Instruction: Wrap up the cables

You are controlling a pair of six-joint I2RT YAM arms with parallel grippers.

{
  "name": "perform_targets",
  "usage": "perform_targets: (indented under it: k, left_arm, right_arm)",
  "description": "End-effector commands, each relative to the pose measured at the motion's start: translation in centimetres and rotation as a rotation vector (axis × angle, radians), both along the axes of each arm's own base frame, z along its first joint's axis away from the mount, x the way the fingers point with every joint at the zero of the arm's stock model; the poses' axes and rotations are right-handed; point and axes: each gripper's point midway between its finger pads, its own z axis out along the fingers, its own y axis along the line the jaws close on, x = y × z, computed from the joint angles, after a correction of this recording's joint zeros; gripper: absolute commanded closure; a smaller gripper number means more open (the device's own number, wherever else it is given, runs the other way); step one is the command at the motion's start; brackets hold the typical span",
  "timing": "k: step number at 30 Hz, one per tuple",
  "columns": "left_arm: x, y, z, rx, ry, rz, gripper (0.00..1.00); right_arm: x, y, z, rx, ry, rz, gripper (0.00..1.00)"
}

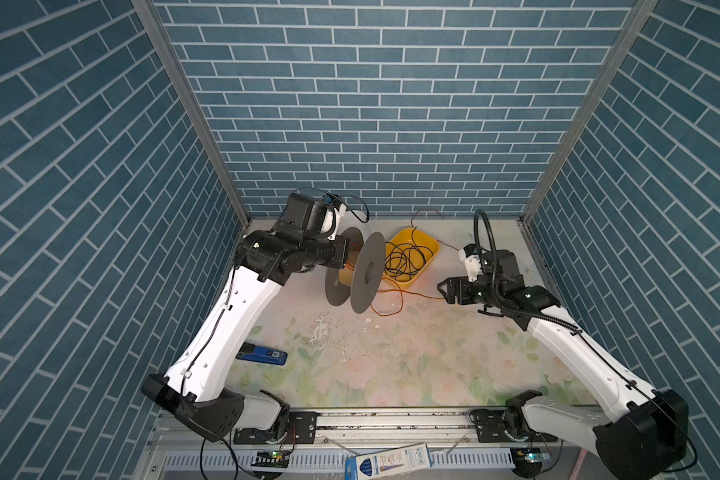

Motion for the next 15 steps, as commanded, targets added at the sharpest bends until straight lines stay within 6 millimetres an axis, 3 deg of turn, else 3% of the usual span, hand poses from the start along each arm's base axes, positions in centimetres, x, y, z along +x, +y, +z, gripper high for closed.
perform_targets:
  k: [1,5,7,12,15]
  left_arm:
    - [0.7,-0.4,2.5,-0.081,-0.056,0.014,1.00]
    - [0.7,-0.3,2.6,-0.087,-0.055,0.022,1.00]
    - [0.7,-0.2,2.6,-0.090,-0.052,0.027,1.00]
    - [0.5,0.1,2.8,-0.101,-0.052,0.041,1.00]
    - [0.6,0.4,2.8,-0.103,-0.051,0.049,1.00]
  right_arm:
    - [-0.7,3.7,0.8,0.013,-0.141,0.129,0.16]
    - [-2.8,8.4,0.0,0.019,-0.185,0.290,0.24]
    - [-3.5,10.8,-0.3,0.042,-0.196,0.369,0.33]
    - [-4.3,15.4,-1.0,0.087,-0.213,0.489,0.49]
    - [-4.2,17.5,-1.3,0.112,-0.225,0.516,0.50]
